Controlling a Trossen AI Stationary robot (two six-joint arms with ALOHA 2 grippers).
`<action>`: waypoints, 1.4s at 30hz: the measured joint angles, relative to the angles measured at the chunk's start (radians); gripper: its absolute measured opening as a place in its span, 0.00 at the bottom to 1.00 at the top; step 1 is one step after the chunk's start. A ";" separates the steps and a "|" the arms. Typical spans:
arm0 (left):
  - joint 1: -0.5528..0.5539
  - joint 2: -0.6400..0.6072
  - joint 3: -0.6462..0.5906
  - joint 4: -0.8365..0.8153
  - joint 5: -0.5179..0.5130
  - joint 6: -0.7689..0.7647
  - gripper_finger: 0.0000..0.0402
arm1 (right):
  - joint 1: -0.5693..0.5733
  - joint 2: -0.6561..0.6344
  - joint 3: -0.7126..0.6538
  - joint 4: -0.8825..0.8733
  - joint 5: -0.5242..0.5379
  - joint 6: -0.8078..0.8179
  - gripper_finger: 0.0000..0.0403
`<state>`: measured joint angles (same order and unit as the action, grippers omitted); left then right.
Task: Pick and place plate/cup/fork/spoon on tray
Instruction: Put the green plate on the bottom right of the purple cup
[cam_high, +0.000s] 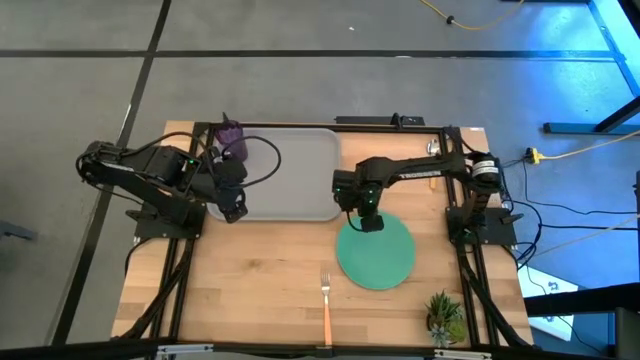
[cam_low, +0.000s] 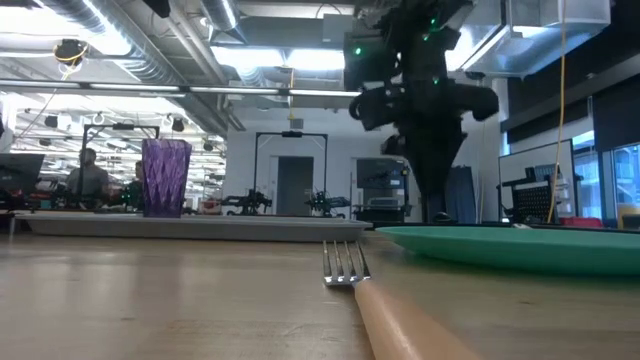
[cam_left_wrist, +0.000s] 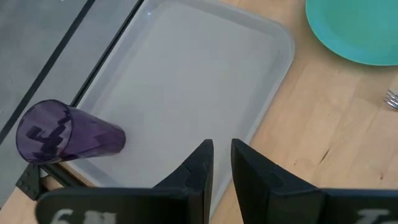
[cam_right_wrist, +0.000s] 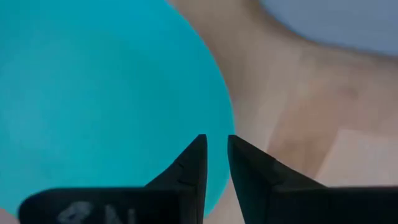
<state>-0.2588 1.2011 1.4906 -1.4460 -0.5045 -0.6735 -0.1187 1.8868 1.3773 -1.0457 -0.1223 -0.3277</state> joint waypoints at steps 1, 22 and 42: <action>0.000 0.000 0.000 0.000 0.000 0.000 0.13 | -0.003 0.012 0.000 0.011 -0.009 -0.033 0.18; 0.000 0.000 0.000 0.000 0.001 -0.006 0.13 | -0.037 0.088 -0.003 0.112 -0.050 -0.232 0.18; 0.000 0.000 0.000 0.000 0.001 -0.008 0.13 | -0.071 0.096 -0.015 0.142 -0.142 -0.288 0.18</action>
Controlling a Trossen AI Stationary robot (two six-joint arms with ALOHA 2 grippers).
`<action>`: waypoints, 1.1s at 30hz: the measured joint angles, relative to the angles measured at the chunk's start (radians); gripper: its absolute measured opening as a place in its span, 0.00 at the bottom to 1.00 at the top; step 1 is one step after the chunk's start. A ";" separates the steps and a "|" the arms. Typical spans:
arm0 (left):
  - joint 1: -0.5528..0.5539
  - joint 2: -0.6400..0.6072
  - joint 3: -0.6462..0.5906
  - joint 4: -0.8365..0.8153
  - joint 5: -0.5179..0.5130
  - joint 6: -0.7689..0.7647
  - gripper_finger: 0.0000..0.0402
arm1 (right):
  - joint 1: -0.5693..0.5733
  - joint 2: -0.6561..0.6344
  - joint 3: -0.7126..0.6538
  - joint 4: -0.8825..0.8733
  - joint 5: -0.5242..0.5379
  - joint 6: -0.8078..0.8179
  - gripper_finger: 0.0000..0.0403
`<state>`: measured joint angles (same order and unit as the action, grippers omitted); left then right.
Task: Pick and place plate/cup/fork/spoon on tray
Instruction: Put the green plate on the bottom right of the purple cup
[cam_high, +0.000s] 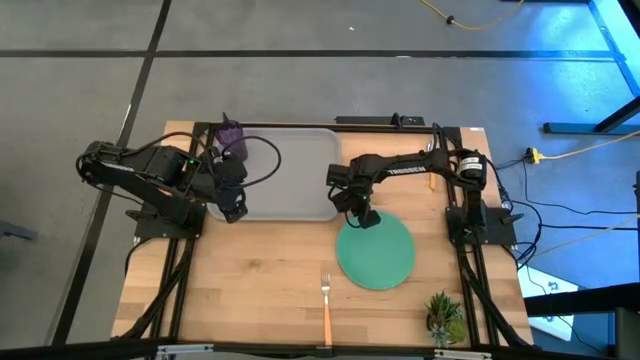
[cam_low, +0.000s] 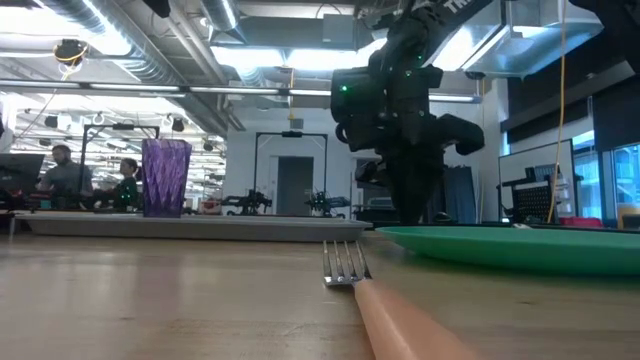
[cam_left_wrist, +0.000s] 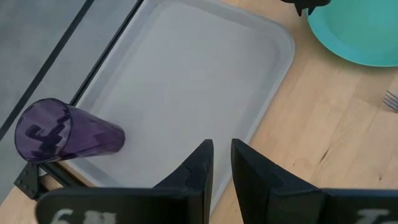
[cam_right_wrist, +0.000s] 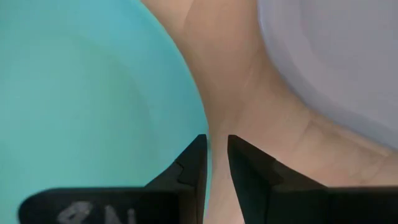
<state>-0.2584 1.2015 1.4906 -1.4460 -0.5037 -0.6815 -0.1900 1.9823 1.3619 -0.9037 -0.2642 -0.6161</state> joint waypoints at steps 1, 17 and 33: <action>0.000 0.000 0.000 0.000 0.000 0.000 0.13 | 0.000 0.000 -0.006 0.001 0.000 -0.007 0.18; 0.000 0.000 0.000 0.000 0.000 0.000 0.13 | 0.001 -0.002 -0.091 0.092 -0.002 -0.014 0.18; 0.000 0.000 0.000 0.000 0.000 -0.025 0.13 | 0.001 -0.002 -0.091 0.125 -0.002 -0.014 0.06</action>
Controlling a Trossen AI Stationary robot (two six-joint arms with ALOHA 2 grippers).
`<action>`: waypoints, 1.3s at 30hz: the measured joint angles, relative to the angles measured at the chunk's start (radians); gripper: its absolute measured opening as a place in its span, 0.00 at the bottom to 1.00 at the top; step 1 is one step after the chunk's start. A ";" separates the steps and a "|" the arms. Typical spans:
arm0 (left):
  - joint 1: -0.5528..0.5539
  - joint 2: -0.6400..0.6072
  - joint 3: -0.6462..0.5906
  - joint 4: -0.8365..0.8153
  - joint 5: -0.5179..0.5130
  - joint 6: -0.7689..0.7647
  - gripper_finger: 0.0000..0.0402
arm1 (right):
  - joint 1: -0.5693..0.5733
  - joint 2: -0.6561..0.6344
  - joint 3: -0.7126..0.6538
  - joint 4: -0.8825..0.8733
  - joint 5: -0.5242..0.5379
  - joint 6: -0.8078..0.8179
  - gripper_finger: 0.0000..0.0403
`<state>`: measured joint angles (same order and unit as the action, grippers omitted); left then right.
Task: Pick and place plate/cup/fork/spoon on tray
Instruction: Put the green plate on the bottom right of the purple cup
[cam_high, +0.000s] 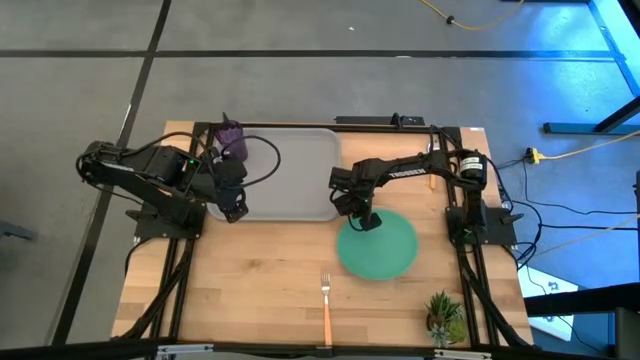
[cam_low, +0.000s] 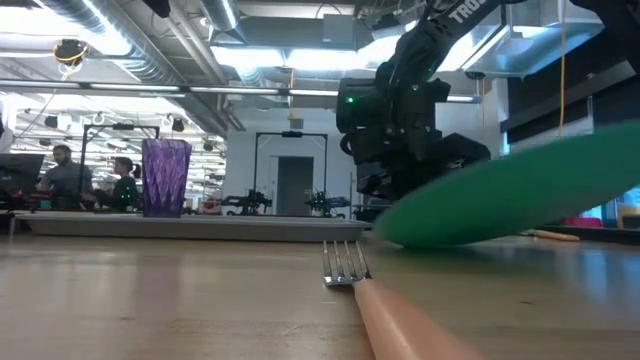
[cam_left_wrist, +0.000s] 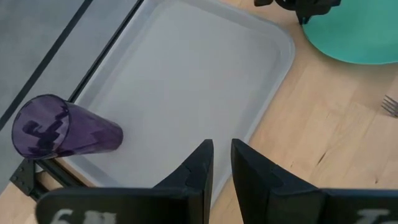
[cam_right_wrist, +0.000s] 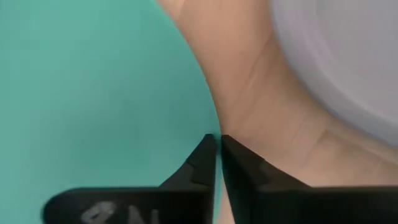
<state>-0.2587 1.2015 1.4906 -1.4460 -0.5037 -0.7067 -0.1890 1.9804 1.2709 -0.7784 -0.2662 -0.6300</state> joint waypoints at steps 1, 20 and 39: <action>0.000 0.000 0.000 0.000 0.000 0.000 0.13 | 0.000 0.000 0.000 0.000 0.000 0.000 0.04; 0.000 0.000 0.000 0.000 0.000 0.000 0.13 | 0.003 0.000 0.047 -0.046 0.057 0.076 0.00; 0.000 0.000 0.000 0.000 0.000 0.001 0.13 | 0.003 0.000 0.079 -0.062 0.101 0.128 0.10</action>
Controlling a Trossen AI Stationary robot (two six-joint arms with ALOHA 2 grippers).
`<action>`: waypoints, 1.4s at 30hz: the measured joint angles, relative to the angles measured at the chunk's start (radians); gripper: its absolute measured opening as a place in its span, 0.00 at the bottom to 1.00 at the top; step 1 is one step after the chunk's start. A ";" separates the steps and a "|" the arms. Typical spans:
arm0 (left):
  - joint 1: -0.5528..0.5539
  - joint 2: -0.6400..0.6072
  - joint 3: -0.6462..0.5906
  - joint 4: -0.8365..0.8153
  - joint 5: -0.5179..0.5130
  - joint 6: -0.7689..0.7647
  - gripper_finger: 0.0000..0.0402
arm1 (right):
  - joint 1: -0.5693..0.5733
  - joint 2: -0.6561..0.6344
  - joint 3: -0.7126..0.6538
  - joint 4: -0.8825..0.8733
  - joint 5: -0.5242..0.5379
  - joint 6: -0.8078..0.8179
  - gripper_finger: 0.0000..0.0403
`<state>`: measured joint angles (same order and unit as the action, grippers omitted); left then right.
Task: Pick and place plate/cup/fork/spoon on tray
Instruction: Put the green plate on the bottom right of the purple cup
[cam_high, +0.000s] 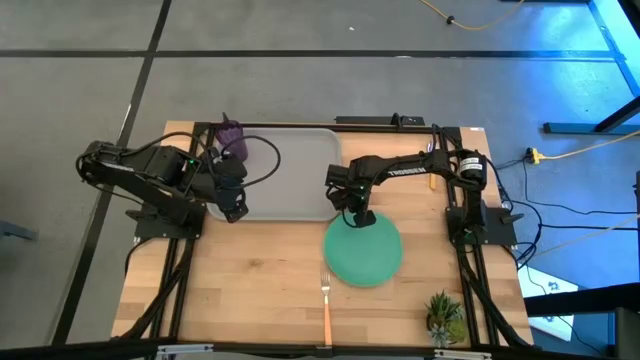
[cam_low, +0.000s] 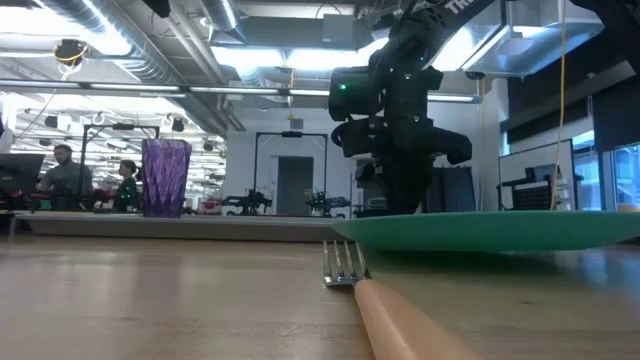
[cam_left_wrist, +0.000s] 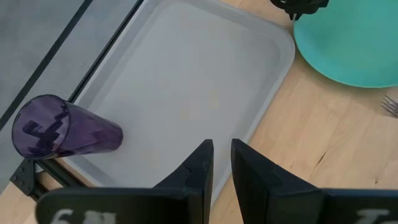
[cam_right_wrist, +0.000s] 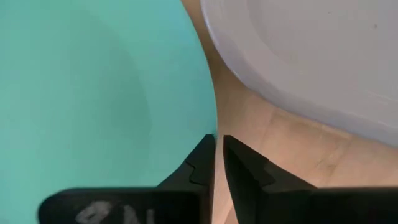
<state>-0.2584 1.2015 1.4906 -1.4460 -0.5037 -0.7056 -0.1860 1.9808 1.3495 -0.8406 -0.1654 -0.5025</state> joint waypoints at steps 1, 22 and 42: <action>0.000 0.000 0.000 0.000 0.000 0.000 0.13 | 0.000 0.000 0.000 0.000 0.000 0.000 0.11; 0.000 0.000 0.000 0.000 0.000 0.000 0.13 | 0.000 0.001 0.000 0.035 -0.058 -0.005 0.17; 0.000 0.000 0.000 0.004 0.051 -0.001 0.13 | 0.000 0.037 -0.038 0.085 -0.147 -0.007 0.17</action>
<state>-0.2588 1.2011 1.4910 -1.4423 -0.4526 -0.7063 -0.1856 2.0174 1.3114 -0.7553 -0.3122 -0.5091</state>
